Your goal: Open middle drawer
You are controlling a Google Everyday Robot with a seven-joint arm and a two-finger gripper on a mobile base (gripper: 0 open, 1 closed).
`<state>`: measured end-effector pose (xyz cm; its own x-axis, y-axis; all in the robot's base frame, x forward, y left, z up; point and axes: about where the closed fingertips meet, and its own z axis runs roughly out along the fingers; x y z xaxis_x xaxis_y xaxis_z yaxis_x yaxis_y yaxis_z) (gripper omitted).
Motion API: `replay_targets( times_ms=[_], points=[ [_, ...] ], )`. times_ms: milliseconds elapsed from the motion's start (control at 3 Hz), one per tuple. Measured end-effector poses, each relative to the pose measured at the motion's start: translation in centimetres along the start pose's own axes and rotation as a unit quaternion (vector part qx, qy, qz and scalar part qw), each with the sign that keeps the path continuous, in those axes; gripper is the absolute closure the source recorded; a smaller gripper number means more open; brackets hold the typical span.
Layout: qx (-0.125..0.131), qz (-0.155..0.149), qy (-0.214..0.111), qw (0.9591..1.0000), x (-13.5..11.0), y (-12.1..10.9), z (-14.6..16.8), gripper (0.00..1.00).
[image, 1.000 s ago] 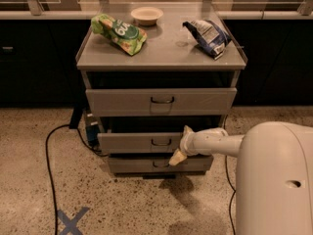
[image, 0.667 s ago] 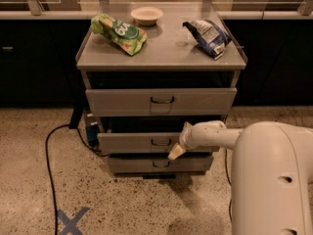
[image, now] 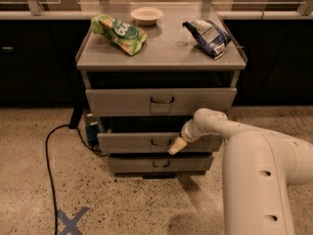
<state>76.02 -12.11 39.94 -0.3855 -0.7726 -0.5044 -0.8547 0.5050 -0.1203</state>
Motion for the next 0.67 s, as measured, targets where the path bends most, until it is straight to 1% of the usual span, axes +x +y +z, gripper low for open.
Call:
replay_targets(
  times_ms=[333,667],
  points=[
    [-0.05,0.005,0.029,0.9983,1.0,0.6,-2.0,0.0],
    [-0.125,0.002,0.057,0.9906,2.7,6.0,-4.9,0.0]
  ],
)
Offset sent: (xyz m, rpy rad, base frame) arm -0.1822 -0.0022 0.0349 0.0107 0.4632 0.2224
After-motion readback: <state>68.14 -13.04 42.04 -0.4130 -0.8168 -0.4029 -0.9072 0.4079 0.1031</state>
